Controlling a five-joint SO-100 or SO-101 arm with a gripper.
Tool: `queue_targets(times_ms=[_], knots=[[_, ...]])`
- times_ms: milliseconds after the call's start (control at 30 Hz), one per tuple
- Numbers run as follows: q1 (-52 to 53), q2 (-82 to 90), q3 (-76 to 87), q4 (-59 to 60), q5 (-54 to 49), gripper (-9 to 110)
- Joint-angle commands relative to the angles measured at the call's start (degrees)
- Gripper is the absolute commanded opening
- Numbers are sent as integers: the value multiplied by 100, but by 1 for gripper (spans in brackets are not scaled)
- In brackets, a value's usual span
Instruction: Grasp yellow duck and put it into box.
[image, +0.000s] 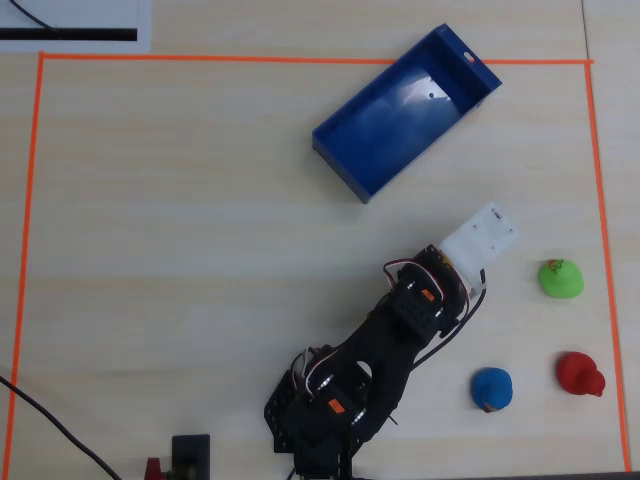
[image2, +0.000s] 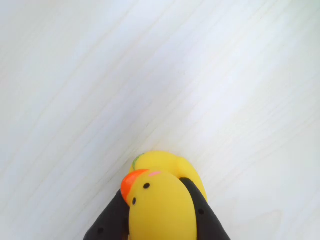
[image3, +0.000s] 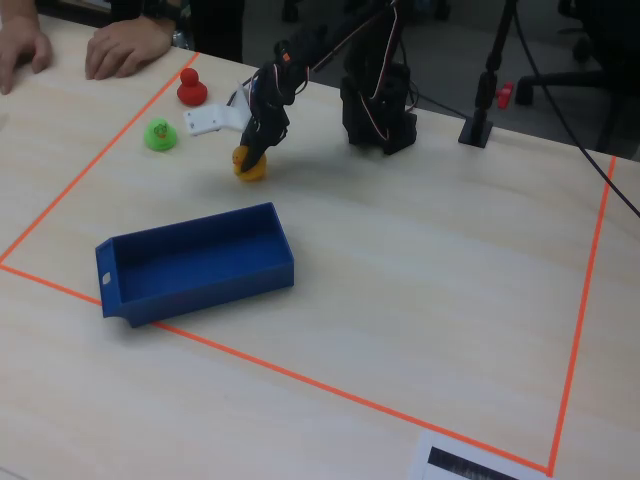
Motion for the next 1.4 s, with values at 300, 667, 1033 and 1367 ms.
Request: queue_targets(times_ms=[300,667,1033,1367], knots=[[-1705,580,-3955,2971,2637,0],[-3568,97,-4649,2874,2628,0],[-3489,-2188,-5651,1195,2171,0],[-3278,-3630,-5344,-237,2030,0]])
